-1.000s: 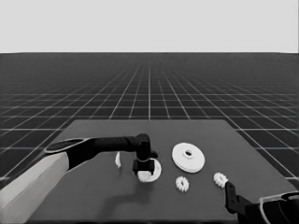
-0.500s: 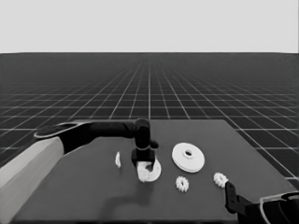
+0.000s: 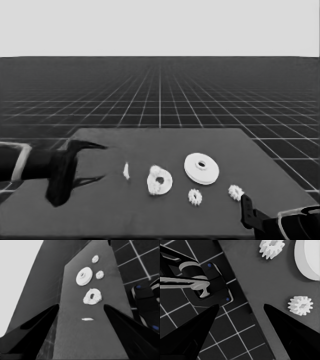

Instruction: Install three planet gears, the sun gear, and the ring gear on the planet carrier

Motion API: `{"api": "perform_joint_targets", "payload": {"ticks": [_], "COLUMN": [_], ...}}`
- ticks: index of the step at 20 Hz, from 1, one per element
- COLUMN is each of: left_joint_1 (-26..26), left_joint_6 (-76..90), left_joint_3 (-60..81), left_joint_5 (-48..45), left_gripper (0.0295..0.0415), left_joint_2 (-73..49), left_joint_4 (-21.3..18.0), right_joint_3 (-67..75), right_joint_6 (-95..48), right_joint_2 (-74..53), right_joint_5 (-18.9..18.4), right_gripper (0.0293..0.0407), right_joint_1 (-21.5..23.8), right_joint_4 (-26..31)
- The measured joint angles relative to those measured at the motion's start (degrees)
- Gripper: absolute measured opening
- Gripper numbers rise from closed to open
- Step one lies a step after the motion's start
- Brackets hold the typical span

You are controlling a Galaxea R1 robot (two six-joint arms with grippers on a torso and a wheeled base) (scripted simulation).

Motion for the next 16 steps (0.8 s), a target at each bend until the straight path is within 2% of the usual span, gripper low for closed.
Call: {"api": "perform_joint_targets", "payload": {"ticks": [2, 3, 4, 5, 8, 12, 13, 14, 16], "left_joint_1": [-0.22, -0.27, -0.3, -0.32, -0.34, -0.34, -0.34, -0.34, -0.34], "left_joint_6": [1.4, 1.7, 1.88, 1.99, 2.11, 2.13, 2.14, 2.14, 2.14], "left_joint_3": [0.56, 0.68, 0.75, 0.79, 0.84, 0.85, 0.85, 0.85, 0.85], "left_joint_5": [-0.48, -0.59, -0.65, -0.69, -0.73, -0.74, -0.74, -0.74, -0.74], "left_gripper": [0.0385, 0.0385, 0.0385, 0.0385, 0.0385, 0.0385, 0.0385, 0.0385, 0.0385], "left_joint_2": [-0.76, -0.92, -1.02, -1.07, -1.13, -1.14, -1.15, -1.15, -1.15], "left_joint_4": [0.07, 0.08, 0.09, 0.09, 0.1, 0.1, 0.1, 0.1, 0.1], "right_joint_3": [0.0, -11.89, -23.07, -30.87, -41.39, -44.18, -46.41, -48.45, -50.92], "right_joint_6": [0.0, 15.54, 23.78, 28.23, 32.58, 33.41, 33.12, 32.83, 32.41], "right_joint_2": [0.0, 2.55, 6.85, 10.39, 15.41, 16.82, 18.05, 19.2, 20.58], "right_joint_5": [0.0, -3.33, -7.7, -10.65, -14.08, -14.87, -11.32, -9.15, -7.1], "right_gripper": [0.0385, 0.0396, 0.0393, 0.0389, 0.0385, 0.0385, 0.0385, 0.0385, 0.0385], "right_joint_1": [0.0, 12.93, 17.3, 18.56, 19.27, 19.33, 14.05, 10.6, 7.73], "right_joint_4": [0.0, 17.22, 23.76, 26.65, 29.61, 30.24, 25.95, 23.62, 21.71]}}
